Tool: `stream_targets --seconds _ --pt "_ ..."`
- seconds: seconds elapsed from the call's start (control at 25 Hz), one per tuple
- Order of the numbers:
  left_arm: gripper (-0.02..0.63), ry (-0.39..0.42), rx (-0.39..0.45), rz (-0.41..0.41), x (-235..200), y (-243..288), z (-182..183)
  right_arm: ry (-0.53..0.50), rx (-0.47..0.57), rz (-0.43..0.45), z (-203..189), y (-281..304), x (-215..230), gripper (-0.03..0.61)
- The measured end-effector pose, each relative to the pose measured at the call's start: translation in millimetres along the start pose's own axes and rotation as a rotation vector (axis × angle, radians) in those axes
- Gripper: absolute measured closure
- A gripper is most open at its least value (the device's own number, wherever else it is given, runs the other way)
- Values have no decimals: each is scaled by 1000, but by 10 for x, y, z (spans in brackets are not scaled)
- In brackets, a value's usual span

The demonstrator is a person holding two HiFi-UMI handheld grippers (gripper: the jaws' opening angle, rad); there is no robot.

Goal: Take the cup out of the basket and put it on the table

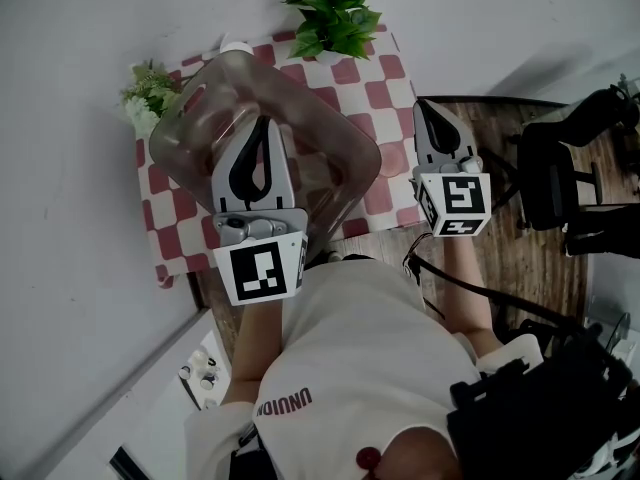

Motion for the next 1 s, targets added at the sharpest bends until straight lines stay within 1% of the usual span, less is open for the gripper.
stream_targets --seconds 0.04,0.16,0.28,0.36,0.52,0.64,0.76,0.88,1.0 --pt "598 6 10 -1 1 -6 2 -7 10 -3 22 -15 -2 561" --pt "598 -13 -22 5 18 -19 -8 -17 34 -13 65 -48 0 561" --pt "598 4 -13 -1 18 -20 -11 -12 47 -11 82 -62 8 562" --pt "598 -7 -18 2 27 -24 -5 -9 52 -11 88 -71 15 562" --pt "598 47 19 -14 10 -27 0 -14 60 -12 94 -86 10 561" --pt "597 30 10 -8 16 -30 4 -14 60 -14 92 -89 11 563" --pt "598 47 21 -12 2 -29 7 -14 59 -16 98 -86 11 563" --pt "598 12 -5 0 9 -36 4 -16 58 -16 97 -79 4 562" --pt "597 -4 -15 5 12 -34 7 -17 56 -17 93 -75 0 562"
Point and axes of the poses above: the fingertips, and each gripper's own axes: y forward along the fingers, x to its right, z out of its top, the point moved 8 cm from there along -y, backward along the fingers, and after that the axes turned 10 degrees about z, right-handed, at the moved point
